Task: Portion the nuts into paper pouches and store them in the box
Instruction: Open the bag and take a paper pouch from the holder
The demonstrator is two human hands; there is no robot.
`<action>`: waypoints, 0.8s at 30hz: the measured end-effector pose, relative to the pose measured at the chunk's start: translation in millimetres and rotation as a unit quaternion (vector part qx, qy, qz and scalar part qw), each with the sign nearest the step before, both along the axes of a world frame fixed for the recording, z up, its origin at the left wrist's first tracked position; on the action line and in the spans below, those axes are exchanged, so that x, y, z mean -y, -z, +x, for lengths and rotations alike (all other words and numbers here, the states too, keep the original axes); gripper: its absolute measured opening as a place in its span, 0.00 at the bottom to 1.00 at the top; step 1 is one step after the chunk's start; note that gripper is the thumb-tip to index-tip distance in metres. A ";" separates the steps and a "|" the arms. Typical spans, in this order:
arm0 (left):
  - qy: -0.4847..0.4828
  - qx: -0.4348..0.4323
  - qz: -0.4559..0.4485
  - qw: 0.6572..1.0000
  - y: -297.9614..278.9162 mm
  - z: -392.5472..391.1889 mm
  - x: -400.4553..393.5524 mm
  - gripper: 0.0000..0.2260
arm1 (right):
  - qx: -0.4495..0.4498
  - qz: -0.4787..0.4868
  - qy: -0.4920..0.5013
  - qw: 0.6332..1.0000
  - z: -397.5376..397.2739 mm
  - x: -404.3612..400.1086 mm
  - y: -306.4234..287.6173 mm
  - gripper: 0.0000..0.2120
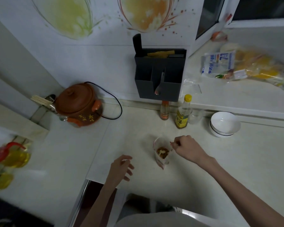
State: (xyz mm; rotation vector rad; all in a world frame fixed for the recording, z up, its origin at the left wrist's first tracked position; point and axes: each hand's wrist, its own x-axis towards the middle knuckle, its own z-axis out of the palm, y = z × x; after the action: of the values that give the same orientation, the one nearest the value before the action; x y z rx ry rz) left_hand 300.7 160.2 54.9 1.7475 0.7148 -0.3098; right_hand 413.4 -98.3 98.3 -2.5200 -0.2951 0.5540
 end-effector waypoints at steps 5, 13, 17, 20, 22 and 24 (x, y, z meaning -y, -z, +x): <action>0.044 0.055 0.054 0.996 -15.2 33.8 0.1 0.09 | 0.023 0.034 -0.003 0.999 17.6 -11.5 -20.5 0.09; 0.195 0.196 0.236 0.932 -74.0 143.4 4.7 0.09 | 0.063 0.054 0.045 0.996 31.0 -25.3 -50.6 0.08; 0.262 0.319 0.312 0.856 -123.4 194.1 15.9 0.09 | 0.076 0.042 0.070 0.994 42.3 -36.5 -66.2 0.07; 0.278 0.399 0.347 0.802 -158.4 224.9 24.6 0.09 | 0.101 0.046 0.095 0.989 53.1 -48.1 -79.8 0.06; 0.294 0.431 0.361 0.773 -176.1 243.4 29.0 0.10 | 0.124 0.062 0.101 0.985 57.4 -58.1 -87.3 0.06; 0.322 0.430 0.379 0.754 -188.6 260.5 32.7 0.14 | 0.135 0.066 0.095 0.984 58.9 -69.4 -92.0 0.06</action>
State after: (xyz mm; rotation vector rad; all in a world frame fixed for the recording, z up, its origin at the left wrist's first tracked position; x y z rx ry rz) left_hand 561.2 127.5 243.5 2.5622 -0.5693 0.4131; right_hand 472.3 -28.9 190.3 -2.4573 -0.1792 0.1140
